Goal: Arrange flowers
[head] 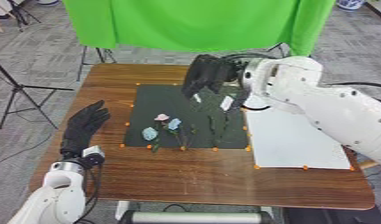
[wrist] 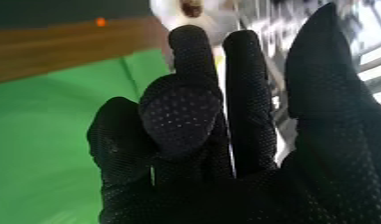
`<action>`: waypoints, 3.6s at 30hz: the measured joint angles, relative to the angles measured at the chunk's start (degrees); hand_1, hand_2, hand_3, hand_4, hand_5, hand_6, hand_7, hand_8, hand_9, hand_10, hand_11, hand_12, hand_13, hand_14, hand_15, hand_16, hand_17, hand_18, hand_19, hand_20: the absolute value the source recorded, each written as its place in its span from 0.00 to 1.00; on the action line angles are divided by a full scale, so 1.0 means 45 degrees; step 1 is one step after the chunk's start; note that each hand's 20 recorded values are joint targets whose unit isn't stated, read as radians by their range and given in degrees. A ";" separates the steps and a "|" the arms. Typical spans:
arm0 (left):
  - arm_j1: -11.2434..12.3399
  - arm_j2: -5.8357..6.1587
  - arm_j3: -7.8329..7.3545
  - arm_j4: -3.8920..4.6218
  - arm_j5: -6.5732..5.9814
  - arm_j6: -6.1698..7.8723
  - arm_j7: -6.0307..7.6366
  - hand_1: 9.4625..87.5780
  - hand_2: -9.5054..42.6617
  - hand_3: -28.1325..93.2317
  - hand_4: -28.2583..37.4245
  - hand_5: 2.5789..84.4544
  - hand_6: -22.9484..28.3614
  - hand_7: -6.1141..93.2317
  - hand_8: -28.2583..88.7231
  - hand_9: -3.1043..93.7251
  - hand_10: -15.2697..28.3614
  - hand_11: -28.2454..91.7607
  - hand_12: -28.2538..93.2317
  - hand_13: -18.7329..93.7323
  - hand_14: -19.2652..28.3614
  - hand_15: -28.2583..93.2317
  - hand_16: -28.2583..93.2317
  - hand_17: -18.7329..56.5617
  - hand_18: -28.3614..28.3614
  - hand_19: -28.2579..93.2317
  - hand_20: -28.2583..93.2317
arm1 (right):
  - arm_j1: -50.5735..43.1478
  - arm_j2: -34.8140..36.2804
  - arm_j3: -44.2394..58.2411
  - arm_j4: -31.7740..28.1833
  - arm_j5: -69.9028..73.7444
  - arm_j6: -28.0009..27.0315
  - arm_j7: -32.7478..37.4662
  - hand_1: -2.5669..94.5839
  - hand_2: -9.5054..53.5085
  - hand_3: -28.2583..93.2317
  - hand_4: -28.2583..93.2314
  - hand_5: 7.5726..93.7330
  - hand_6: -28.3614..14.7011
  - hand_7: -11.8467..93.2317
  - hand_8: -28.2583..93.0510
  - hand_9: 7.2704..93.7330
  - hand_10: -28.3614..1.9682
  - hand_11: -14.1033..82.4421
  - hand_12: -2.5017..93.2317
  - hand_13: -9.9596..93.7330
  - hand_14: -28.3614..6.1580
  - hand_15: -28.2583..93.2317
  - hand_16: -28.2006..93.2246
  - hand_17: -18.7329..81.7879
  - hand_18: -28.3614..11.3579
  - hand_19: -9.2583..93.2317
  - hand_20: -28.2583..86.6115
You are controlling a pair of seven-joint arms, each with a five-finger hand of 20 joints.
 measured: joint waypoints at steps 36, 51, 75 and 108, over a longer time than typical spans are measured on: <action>-0.0026 -0.0015 0.0052 0.0004 0.0019 -0.0012 -0.0040 0.14 0.13 0.82 0.00 0.55 0.44 0.22 0.18 0.50 0.64 0.38 0.33 0.49 0.76 0.38 0.23 0.32 0.75 0.31 0.36 | -0.1117 -0.1057 -0.1356 0.1428 -0.2567 -0.0290 0.0053 0.37 0.00 0.82 0.11 0.55 0.75 0.29 0.13 0.72 0.52 0.26 0.19 0.94 0.69 0.71 0.51 0.79 0.35 1.00 0.74; -0.0040 -0.0011 0.0052 0.0009 0.0027 -0.0031 -0.0109 0.14 0.13 0.82 0.00 0.55 0.44 0.22 0.18 0.50 0.64 0.38 0.33 0.49 0.76 0.38 0.23 0.32 0.75 0.31 0.36 | -0.1629 -0.1479 -0.1047 0.1798 -0.1526 -0.0600 0.0536 0.36 0.01 0.82 0.11 0.51 0.71 0.28 0.14 0.69 0.53 0.25 0.18 0.94 0.68 0.70 0.50 0.78 0.35 1.00 0.72; -0.0101 -0.0023 0.0111 0.0013 0.0034 -0.0037 -0.0085 0.14 0.13 0.81 0.00 0.55 0.44 0.22 0.18 0.50 0.64 0.38 0.33 0.49 0.76 0.38 0.23 0.32 0.76 0.32 0.36 | -0.1219 0.0092 0.0863 -0.0074 -0.3651 0.0191 0.0440 0.35 0.00 0.82 0.11 0.53 0.71 0.29 0.14 0.69 0.51 0.26 0.19 0.93 0.68 0.70 0.50 0.77 0.34 1.00 0.73; 0.0062 -0.0065 0.0078 -0.0048 0.0072 -0.0072 -0.0103 0.15 0.13 0.82 0.00 0.56 0.44 0.22 0.18 0.50 0.64 0.38 0.33 0.49 0.76 0.38 0.23 0.32 0.76 0.32 0.36 | -0.6024 0.2573 0.6158 0.2937 -0.7132 0.0346 0.3761 0.31 0.00 0.81 0.11 0.54 0.71 0.28 0.15 0.72 0.51 0.27 0.20 0.92 0.66 0.70 0.49 0.75 0.33 1.00 0.71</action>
